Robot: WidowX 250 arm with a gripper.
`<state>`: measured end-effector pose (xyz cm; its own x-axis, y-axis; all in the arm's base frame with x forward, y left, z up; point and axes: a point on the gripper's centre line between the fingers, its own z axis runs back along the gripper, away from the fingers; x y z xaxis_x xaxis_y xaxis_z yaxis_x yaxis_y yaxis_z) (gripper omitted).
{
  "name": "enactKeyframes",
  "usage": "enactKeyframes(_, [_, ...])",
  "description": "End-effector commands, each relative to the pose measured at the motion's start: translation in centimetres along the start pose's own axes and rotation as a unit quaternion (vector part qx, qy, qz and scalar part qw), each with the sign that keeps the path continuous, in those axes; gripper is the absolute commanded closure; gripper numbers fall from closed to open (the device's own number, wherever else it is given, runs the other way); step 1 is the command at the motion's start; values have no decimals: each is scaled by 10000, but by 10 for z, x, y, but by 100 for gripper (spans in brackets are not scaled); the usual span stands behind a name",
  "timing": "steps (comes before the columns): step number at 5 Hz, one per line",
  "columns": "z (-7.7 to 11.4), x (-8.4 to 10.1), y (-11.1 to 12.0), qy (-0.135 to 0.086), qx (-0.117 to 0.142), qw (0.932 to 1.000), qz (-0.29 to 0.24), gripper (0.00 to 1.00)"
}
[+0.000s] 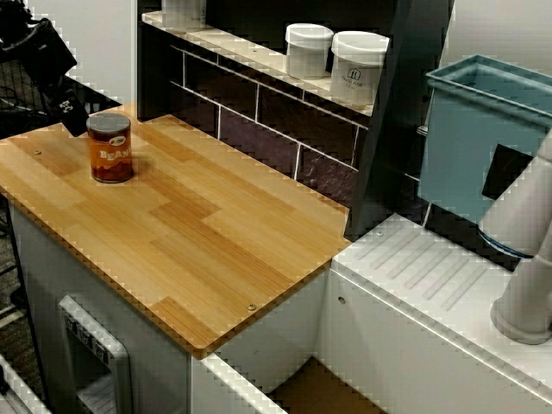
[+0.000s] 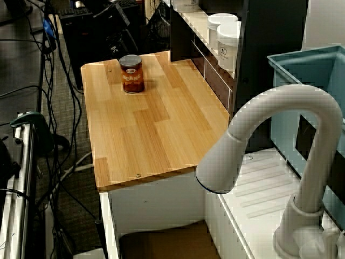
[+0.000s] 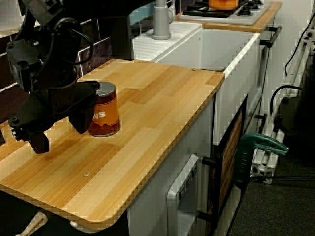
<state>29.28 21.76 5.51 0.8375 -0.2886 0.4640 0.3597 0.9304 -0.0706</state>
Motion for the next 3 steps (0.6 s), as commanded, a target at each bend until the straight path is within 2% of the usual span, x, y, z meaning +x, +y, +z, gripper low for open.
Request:
enactKeyframes(1, [7,32,-11,-80,240,9997,-17,0])
enactKeyframes(3, [-9,36,-48,65,78,9997,-240,0])
